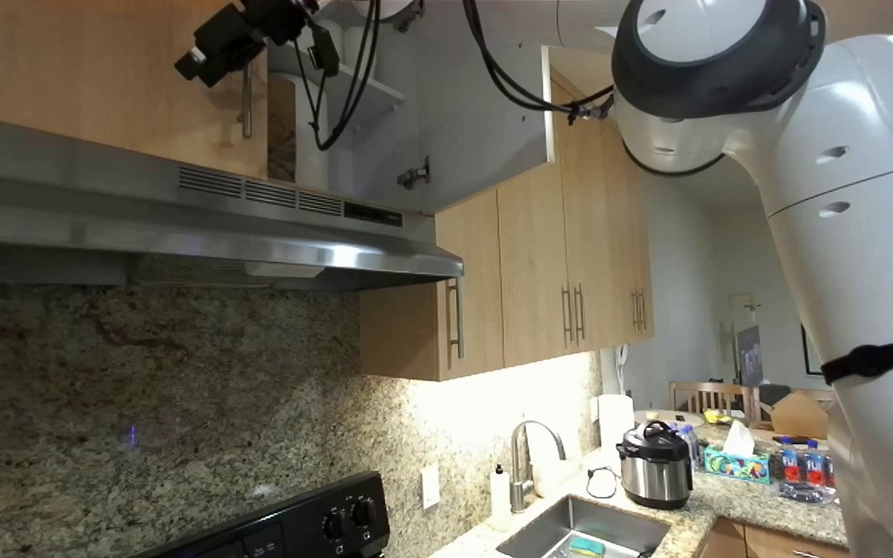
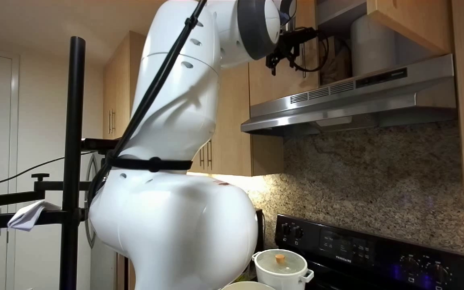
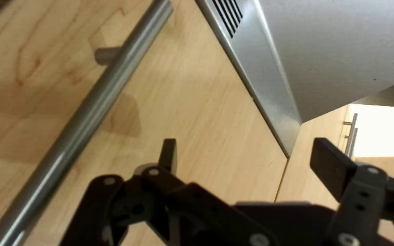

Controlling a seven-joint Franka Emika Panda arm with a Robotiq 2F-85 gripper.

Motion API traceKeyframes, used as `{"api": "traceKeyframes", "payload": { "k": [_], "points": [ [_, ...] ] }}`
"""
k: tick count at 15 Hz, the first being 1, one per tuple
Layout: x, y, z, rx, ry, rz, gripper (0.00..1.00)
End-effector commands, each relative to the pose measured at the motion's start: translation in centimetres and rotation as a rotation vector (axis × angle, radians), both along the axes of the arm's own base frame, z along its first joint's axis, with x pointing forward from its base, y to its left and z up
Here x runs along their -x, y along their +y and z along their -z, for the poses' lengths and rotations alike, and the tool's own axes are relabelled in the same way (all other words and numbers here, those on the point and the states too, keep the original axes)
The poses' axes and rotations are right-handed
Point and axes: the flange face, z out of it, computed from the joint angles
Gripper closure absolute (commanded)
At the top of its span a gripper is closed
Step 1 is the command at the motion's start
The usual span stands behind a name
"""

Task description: Open the left door of the cupboard

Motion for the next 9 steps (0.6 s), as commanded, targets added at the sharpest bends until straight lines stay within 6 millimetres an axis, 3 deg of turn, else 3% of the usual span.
{"api": "traceKeyframes", "payload": {
  "k": [1, 5, 9],
  "points": [
    [1.8, -0.3, -1.5, 0.000, -0.029, -0.008, 0.00],
    [4.8, -2.6, -4.8, 0.001, -0.136, 0.102, 0.00],
    [6.2, -5.3, -7.1, 0.000, -0.204, 0.230, 0.00]
  ]
}}
